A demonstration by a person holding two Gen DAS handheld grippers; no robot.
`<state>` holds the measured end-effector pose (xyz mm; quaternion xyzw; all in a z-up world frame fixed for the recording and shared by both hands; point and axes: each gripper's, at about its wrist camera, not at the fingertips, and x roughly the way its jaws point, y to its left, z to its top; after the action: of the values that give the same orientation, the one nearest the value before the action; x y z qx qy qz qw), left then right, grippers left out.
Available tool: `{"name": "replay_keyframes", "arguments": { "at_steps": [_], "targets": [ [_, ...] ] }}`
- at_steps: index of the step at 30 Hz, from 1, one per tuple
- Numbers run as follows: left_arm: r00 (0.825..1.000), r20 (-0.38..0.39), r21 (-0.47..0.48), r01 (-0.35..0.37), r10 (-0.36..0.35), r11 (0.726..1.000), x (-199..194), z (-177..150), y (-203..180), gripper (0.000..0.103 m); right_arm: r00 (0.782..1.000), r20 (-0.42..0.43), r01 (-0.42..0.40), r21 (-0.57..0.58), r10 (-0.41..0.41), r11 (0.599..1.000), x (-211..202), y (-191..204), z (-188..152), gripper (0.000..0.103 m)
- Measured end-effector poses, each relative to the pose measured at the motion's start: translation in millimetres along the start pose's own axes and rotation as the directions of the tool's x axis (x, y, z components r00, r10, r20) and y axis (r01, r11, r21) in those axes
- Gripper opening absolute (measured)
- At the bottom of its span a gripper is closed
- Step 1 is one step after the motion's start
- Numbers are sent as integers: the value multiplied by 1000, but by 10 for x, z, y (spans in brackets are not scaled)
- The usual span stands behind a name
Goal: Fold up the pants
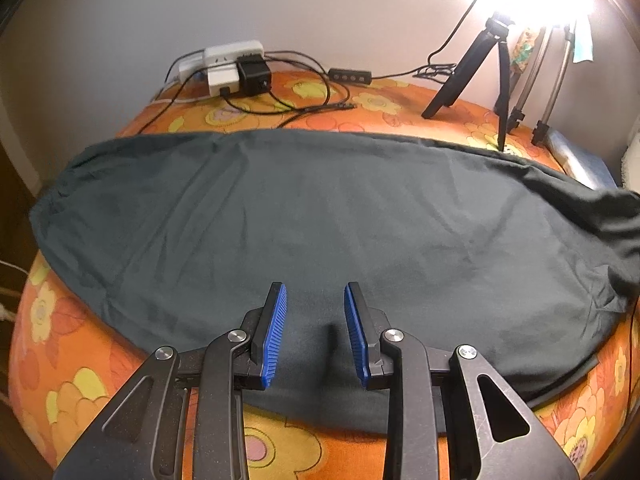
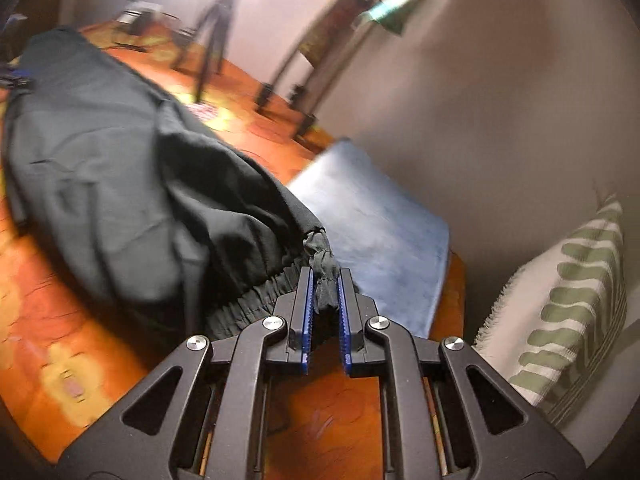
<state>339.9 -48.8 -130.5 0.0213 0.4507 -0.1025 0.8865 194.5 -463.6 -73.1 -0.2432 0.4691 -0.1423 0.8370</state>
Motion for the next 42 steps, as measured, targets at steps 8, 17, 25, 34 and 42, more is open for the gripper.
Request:
{"name": "replay_keyframes", "arguments": {
  "at_steps": [8,17,25,34,42],
  "targets": [
    [1000,30,42,-6,5,999,-138,12,-52,28,989,-145,-2,67,12,998,781,-196,31,12],
    [998,38,82,47,-50,996,-294,-70,-164,28,977,-208,73,102,-50,992,966,-275,5,30],
    [984,14,175,171,-176,970,-509,-337,-543,28,995,-95,44,176,-28,983,237,-218,-32,58],
    [950,-67,412,304,-304,859,-662,-608,-1432,28,961,-126,-135,563,246,815,-116,-87,-737,60],
    [940,-147,520,339,-309,784,-532,-747,-1900,28,894,-12,-239,832,448,501,110,29,-1191,60]
  ]
}}
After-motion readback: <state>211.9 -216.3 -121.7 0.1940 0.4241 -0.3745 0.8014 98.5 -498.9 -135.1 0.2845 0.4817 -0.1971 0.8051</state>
